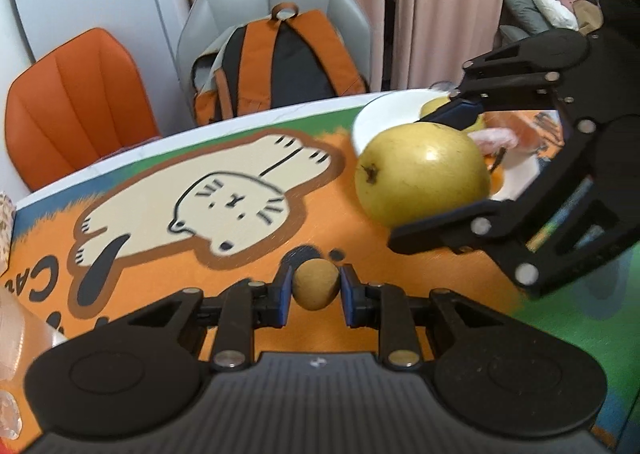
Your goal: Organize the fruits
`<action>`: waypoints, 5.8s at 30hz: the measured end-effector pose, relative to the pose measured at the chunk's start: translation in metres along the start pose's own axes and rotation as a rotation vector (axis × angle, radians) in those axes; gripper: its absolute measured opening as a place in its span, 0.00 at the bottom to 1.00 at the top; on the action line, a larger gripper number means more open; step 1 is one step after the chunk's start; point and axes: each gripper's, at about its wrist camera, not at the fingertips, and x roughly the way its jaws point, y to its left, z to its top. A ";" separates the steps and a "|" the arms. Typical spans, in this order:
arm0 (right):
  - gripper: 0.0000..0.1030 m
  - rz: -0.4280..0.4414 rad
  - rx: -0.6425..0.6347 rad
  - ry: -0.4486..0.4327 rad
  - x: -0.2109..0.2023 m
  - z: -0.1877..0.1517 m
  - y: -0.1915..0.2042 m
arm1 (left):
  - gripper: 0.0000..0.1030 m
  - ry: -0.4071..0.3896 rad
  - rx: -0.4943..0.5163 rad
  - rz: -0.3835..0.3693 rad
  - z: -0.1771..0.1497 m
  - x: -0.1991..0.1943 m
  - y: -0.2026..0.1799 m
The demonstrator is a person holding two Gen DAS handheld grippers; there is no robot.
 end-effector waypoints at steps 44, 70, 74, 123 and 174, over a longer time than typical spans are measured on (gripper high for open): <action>0.63 -0.031 0.124 0.088 0.014 -0.022 -0.102 | 0.23 -0.009 0.050 -0.142 0.055 0.058 -0.119; 0.84 -0.059 0.087 0.002 0.001 -0.012 -0.104 | 0.47 -0.039 0.028 -0.160 0.055 0.061 -0.122; 0.85 -0.070 0.101 -0.001 -0.004 -0.009 -0.107 | 0.52 -0.051 0.019 -0.151 0.054 0.057 -0.121; 1.00 -0.327 0.514 -0.020 -0.152 -0.098 0.004 | 0.96 -0.095 -0.102 0.042 -0.042 -0.063 -0.120; 1.00 -0.473 0.502 0.037 -0.179 -0.130 0.044 | 1.00 -0.068 -0.150 0.095 -0.053 -0.086 -0.121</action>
